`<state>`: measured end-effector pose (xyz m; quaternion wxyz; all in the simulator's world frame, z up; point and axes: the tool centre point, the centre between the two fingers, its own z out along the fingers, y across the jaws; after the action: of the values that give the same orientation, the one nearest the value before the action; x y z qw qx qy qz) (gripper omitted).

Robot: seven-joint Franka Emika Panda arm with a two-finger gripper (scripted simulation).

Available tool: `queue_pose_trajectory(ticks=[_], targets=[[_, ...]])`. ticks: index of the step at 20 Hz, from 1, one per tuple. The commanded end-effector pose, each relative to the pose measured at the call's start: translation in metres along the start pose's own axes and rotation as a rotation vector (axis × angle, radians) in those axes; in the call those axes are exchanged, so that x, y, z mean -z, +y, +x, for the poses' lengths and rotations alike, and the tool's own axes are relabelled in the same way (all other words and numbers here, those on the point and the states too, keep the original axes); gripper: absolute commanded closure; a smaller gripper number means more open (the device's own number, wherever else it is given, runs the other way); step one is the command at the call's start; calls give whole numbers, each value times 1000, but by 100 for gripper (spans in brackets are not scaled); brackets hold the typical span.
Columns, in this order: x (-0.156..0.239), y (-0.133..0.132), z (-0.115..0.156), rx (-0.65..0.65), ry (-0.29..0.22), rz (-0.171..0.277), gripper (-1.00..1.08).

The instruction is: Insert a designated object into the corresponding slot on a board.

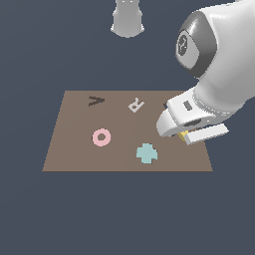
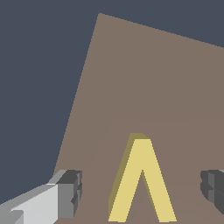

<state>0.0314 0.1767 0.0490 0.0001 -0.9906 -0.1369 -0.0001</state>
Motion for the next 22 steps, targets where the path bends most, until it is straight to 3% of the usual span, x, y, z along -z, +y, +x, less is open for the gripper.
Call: queue_pose_trajectory(ticks=[1, 8, 9, 22], targets=[[-3, 0, 0, 0, -1, 0, -92], [-19, 1, -1, -1, 0, 0, -92], [-19, 1, -1, -1, 0, 0, 108], [-15, 1, 0, -1, 0, 0, 108]])
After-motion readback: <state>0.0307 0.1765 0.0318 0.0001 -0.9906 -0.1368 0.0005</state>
